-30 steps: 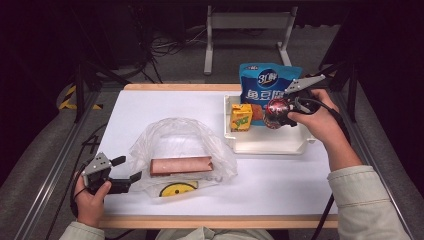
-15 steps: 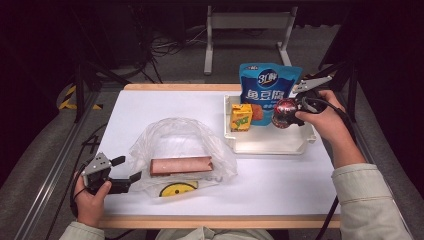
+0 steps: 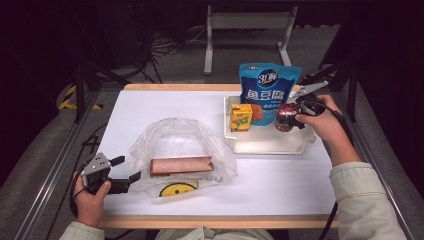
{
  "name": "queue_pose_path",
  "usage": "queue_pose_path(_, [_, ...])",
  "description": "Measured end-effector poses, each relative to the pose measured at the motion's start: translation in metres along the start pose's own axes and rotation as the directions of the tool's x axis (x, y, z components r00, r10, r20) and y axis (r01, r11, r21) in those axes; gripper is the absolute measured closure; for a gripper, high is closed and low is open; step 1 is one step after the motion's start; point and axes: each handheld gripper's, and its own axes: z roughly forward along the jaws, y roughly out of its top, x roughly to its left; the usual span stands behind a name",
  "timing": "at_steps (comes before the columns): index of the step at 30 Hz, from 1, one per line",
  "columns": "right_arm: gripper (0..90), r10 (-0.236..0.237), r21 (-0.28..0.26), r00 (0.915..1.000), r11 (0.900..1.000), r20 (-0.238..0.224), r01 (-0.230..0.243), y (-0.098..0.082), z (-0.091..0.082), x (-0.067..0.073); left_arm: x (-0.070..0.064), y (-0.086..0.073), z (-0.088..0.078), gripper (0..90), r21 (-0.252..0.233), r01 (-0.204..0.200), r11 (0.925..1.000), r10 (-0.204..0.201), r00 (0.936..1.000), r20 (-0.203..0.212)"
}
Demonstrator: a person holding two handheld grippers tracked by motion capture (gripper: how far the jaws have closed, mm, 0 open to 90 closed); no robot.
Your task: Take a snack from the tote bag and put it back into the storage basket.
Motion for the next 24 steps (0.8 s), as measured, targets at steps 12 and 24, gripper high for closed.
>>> queue_pose_path(12, [26.1,0.008,0.037,0.9999,0.999,0.011,-0.009,-0.016,0.019,-0.008,0.000,0.000,0.000,11.2,0.000,-0.004,1.0000,0.004,1.0000,0.003])
queue_pose_path(24, [26.1,0.013,0.044,0.9998,0.999,0.012,-0.013,-0.025,0.029,-0.011,0.000,0.000,0.000,10.9,0.001,-0.006,1.0000,0.006,1.0000,0.003])
